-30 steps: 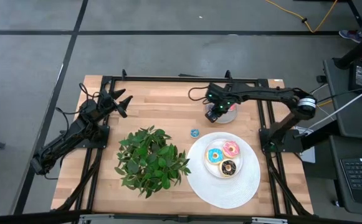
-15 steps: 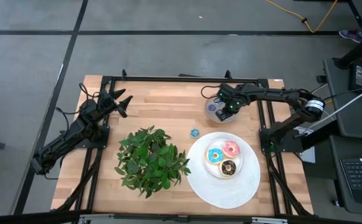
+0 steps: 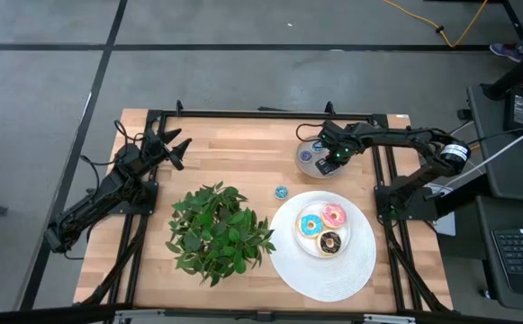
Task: Pick & Place donuts
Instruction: Put the small dark blue donut onto the gray plate, then put the small blue donut onto the gray plate
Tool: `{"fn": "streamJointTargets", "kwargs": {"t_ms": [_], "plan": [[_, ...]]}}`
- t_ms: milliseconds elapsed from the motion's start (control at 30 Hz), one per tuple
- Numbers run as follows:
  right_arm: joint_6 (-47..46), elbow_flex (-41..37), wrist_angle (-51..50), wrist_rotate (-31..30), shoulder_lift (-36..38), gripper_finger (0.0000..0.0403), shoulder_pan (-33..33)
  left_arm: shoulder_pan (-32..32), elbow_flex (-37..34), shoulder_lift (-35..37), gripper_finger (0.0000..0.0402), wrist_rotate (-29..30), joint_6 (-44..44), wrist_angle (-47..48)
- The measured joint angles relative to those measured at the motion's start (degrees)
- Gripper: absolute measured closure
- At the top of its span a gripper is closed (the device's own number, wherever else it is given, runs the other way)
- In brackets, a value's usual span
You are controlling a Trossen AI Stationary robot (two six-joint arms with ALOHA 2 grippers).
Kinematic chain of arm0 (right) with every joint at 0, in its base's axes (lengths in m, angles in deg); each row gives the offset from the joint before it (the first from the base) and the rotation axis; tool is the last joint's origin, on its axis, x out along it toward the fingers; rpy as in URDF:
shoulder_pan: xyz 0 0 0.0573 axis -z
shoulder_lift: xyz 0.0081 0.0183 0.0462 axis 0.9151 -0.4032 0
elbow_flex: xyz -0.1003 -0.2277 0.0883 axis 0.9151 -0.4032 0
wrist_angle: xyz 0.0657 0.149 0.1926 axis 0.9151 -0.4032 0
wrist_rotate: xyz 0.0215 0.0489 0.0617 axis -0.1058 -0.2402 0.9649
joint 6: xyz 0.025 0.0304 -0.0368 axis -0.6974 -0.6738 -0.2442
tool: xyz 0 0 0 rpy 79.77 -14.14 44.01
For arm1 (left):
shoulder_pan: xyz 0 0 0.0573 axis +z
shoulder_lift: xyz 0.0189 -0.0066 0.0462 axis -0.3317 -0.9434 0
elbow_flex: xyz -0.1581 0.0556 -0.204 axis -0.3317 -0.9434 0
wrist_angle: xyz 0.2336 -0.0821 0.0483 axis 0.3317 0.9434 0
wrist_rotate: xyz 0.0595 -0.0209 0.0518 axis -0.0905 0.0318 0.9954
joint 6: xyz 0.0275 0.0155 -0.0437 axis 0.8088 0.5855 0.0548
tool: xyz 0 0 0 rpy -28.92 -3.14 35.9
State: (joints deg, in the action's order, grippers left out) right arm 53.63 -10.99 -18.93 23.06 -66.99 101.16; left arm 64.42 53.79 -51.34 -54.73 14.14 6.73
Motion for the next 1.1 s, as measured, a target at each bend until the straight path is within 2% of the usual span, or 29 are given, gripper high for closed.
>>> {"fn": "streamJointTargets", "kwargs": {"t_ms": [233,600,1100], "plan": [[0.0,0.0,0.7,0.0,0.0,0.0361,0.0,0.0,0.0,0.0,0.0131,0.0,0.0,0.0],[0.1,0.5,-1.3,0.0,0.0,0.0271,0.0,0.0,0.0,0.0,0.0131,0.0,0.0,0.0],[3.1,7.2,-6.3,-0.1,0.0,0.0213,0.0,0.0,0.0,0.0,0.0131,0.0,0.0,0.0]]}}
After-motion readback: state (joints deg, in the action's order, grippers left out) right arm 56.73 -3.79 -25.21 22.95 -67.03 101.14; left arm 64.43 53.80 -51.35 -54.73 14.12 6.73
